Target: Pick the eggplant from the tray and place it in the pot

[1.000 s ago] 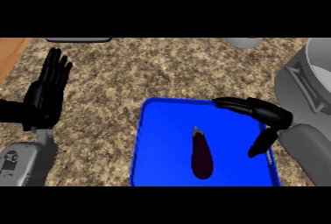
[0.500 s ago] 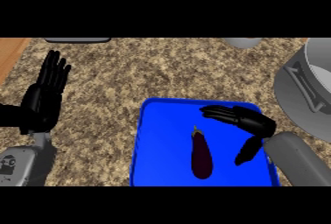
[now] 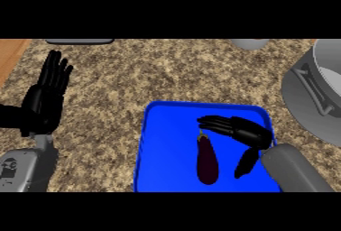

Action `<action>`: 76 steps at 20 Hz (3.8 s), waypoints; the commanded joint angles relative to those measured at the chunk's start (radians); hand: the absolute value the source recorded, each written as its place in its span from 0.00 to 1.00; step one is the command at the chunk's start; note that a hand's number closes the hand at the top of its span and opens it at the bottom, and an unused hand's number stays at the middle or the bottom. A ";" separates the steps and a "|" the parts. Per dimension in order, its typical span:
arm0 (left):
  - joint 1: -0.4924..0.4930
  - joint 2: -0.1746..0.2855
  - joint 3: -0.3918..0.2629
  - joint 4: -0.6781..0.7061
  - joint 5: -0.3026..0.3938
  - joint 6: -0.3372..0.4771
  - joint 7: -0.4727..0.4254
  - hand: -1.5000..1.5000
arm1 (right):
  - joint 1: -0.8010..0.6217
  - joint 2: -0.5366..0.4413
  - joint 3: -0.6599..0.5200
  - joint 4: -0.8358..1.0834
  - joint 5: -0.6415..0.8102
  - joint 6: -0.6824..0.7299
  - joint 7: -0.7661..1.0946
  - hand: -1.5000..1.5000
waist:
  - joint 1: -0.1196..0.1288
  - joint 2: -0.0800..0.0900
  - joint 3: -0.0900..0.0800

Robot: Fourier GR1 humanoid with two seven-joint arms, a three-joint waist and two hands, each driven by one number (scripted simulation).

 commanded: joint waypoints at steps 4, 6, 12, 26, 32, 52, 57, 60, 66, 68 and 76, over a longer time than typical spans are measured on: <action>0.027 -0.010 0.014 -0.014 -0.004 -0.041 -0.013 0.50 | -0.033 0.138 -0.031 0.105 0.093 -0.023 0.014 0.00 | 0.004 0.001 0.001; -0.005 -0.007 0.044 0.011 0.002 -0.042 0.000 0.50 | -0.019 0.116 -0.057 0.054 0.107 0.018 0.009 0.00 | 0.001 0.001 0.001; -0.022 -0.034 0.030 0.051 -0.028 -0.024 -0.015 0.50 | 0.018 0.185 -0.026 0.085 0.168 -0.037 -0.026 0.00 | 0.000 0.001 0.001; -0.019 -0.018 0.035 -0.024 -0.025 -0.036 0.046 0.50 | 0.027 0.295 0.024 0.035 0.255 -0.135 -0.084 1.00 | 0.001 0.000 0.001; -0.012 -0.037 0.018 -0.053 -0.047 -0.011 0.062 0.50 | 0.072 0.222 -0.087 -0.086 0.245 -0.186 -0.048 1.00 | -0.005 -0.001 0.001; -0.043 -0.049 -0.017 -0.024 -0.041 -0.051 0.027 0.50 | -0.505 0.010 -0.615 0.222 0.737 -0.692 1.532 1.00 | 0.076 0.030 -0.012; -0.049 -0.061 -0.021 -0.018 -0.043 -0.044 0.025 0.50 | -0.622 -0.002 -0.569 0.299 1.010 -0.706 1.893 1.00 | 0.081 0.022 -0.007; -0.039 -0.067 -0.012 -0.003 -0.050 -0.034 -0.006 0.50 | -0.701 -0.005 -0.554 0.350 1.133 -0.661 2.053 1.00 | 0.070 0.019 -0.004; -0.022 -0.039 0.030 0.013 -0.035 -0.043 -0.003 0.50 | -0.692 -0.006 -0.628 0.412 1.161 -0.612 2.091 1.00 | 0.022 0.009 0.000; -0.020 -0.029 0.025 -0.006 -0.040 -0.045 0.024 0.50 | -0.675 0.007 -0.641 0.416 1.176 -0.609 2.103 1.00 | 0.018 0.005 0.001; 0.028 -0.055 0.035 -0.020 -0.038 -0.030 0.001 0.50 | -0.474 -0.077 -0.739 0.237 1.091 -0.662 1.925 1.00 | -0.010 -0.004 0.001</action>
